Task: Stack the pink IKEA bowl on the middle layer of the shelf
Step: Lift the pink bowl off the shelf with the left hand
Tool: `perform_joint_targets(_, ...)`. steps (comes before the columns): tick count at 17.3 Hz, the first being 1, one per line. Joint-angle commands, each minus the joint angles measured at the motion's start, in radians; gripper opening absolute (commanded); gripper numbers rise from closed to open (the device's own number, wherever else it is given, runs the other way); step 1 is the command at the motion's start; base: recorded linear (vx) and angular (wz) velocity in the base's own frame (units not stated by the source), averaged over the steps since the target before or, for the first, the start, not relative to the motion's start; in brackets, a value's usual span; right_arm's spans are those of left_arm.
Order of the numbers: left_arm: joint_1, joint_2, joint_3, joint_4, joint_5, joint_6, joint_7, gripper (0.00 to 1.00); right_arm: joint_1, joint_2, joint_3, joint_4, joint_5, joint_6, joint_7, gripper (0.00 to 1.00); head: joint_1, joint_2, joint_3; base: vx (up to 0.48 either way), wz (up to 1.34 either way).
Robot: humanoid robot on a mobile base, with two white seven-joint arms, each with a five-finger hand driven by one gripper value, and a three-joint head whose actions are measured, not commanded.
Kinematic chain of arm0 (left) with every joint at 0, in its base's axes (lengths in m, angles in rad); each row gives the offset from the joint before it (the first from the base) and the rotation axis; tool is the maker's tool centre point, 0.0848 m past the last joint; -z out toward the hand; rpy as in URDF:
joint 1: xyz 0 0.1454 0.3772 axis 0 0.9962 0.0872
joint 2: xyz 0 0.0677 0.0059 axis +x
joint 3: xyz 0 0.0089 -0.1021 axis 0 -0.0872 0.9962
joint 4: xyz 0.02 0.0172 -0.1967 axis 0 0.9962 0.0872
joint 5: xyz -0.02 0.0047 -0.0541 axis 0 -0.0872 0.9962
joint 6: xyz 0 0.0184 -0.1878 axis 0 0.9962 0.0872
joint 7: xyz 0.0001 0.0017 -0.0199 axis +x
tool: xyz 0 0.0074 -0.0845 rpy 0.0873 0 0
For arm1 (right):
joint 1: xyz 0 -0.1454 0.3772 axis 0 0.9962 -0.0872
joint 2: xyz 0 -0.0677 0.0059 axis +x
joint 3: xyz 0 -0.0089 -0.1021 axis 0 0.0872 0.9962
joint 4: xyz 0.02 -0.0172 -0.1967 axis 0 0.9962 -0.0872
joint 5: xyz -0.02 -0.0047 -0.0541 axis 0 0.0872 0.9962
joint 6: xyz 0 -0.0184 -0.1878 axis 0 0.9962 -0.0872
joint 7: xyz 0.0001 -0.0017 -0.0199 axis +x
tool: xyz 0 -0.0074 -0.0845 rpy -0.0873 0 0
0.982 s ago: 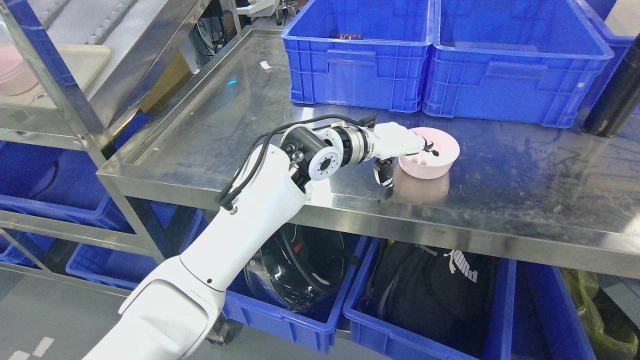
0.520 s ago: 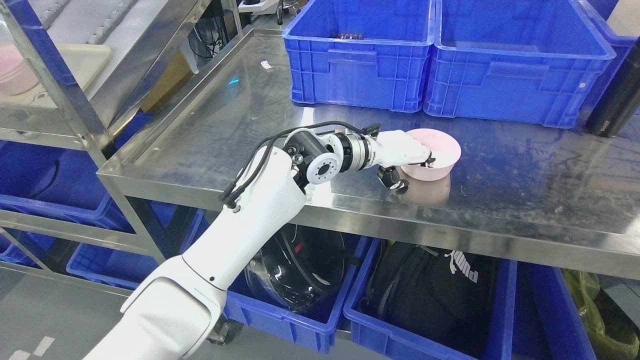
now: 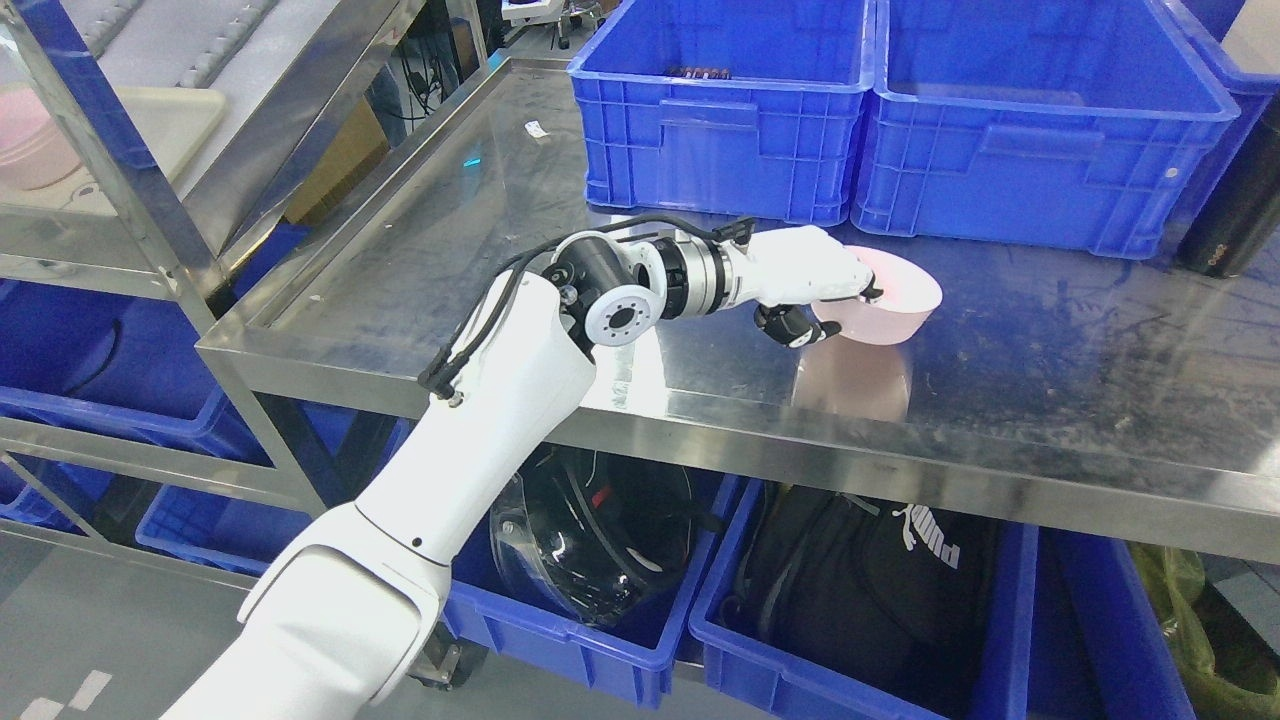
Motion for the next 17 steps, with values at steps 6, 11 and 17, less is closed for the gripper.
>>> perform_joint_targets(6, 0.104, 0.016, 0.351, -0.219, 0.066, -0.233, 0.023, 0.02, 0.003, -0.017, 0.0, -0.017, 0.0, -0.001, -0.001, 1.0, 0.0, 0.0, 0.0, 0.004, 0.07)
perform_joint_targets(11, 0.221, 0.016, 0.348, -0.294, 0.074, -0.307, 0.012, 0.02, 0.003, -0.017, 0.0, -0.017, 0.0, -0.001, -0.001, 1.0, 0.0, 0.0, 0.0, 0.026, 0.43)
perform_joint_targets(17, 0.232, 0.016, 0.282, -0.3, 0.098, -0.335, 0.012, 0.02, 0.003, -0.017, 0.0, -0.017, 0.0, -0.001, -0.001, 1.0, 0.0, 0.0, 0.0, 0.048, 0.98)
